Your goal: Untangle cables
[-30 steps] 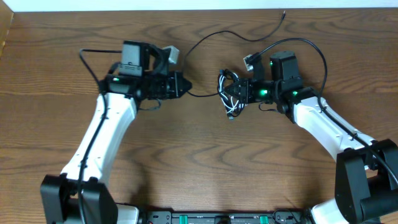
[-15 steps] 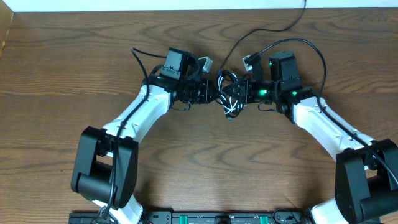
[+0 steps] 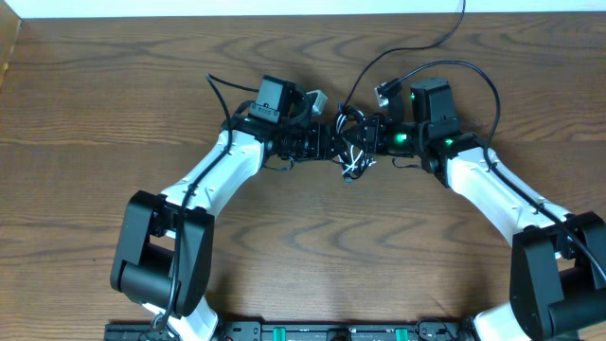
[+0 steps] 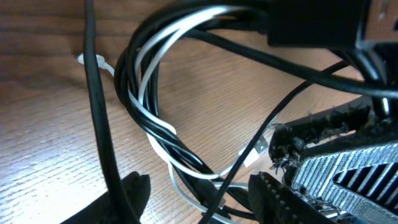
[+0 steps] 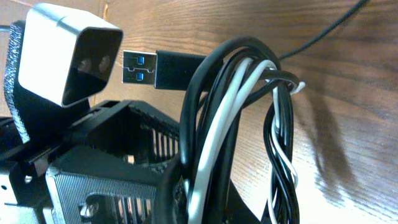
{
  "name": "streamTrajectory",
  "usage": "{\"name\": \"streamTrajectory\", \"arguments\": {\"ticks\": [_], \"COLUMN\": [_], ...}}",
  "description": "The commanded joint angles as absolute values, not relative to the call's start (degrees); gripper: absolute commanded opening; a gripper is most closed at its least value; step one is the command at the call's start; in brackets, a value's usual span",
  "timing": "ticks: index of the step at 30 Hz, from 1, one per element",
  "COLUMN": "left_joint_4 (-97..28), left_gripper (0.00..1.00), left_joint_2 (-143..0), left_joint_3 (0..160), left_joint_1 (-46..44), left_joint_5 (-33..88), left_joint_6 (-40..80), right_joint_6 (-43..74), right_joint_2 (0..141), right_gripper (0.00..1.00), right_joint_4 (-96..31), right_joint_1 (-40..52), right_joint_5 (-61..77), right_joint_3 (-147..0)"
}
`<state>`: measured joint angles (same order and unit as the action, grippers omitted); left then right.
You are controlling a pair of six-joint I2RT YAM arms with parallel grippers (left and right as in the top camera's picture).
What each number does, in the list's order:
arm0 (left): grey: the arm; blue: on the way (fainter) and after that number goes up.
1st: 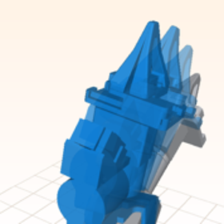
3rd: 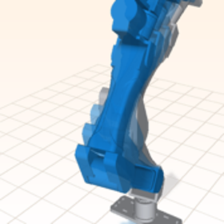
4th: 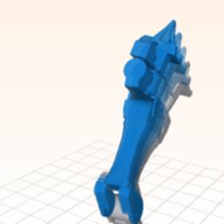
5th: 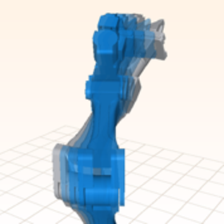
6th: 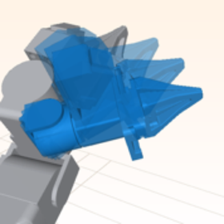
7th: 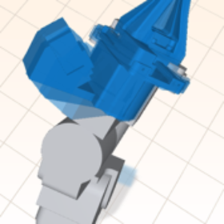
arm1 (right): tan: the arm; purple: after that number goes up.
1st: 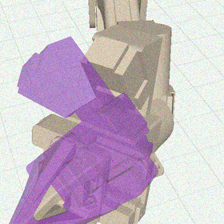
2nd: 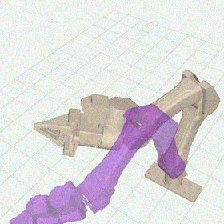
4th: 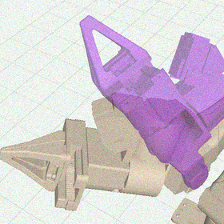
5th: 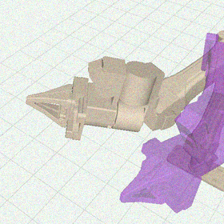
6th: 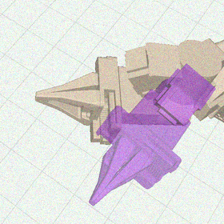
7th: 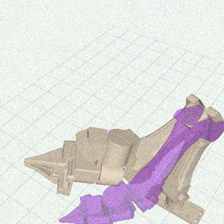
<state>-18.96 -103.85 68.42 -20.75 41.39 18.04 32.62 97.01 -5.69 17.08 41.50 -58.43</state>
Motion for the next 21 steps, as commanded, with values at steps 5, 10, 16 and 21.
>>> {"name": "streamTrajectory", "arguments": {"ticks": [5,10,16,21], "left_joint_4": [-23.42,-27.59,-33.19,-35.22], "left_gripper": [0.63,0.63,0.63,0.63], "left_joint_2": [-104.36,-103.66,-103.28,-103.28], "left_joint_3": [68.36,68.36,68.36,68.36], "left_joint_1": [-15.0,-10.85,-8.1,-8.03], "left_joint_5": [41.12,41.08,41.08,38.63], "left_joint_6": [11.7,4.99,-1.83,-3.22], "right_joint_6": [39.33,39.62,40.71,40.69], "right_joint_2": [96.86,96.86,96.86,96.86], "right_gripper": [0.01,0.01,0.01,0.27], "right_joint_4": [-7.27,-8.05,-12.97,-16.14], "right_joint_1": [17.3,18.22,22.57,25.63], "right_joint_5": [36.6,34.72,22.96,13.72], "right_joint_3": [-58.98,-58.98,-58.98,-58.98]}}
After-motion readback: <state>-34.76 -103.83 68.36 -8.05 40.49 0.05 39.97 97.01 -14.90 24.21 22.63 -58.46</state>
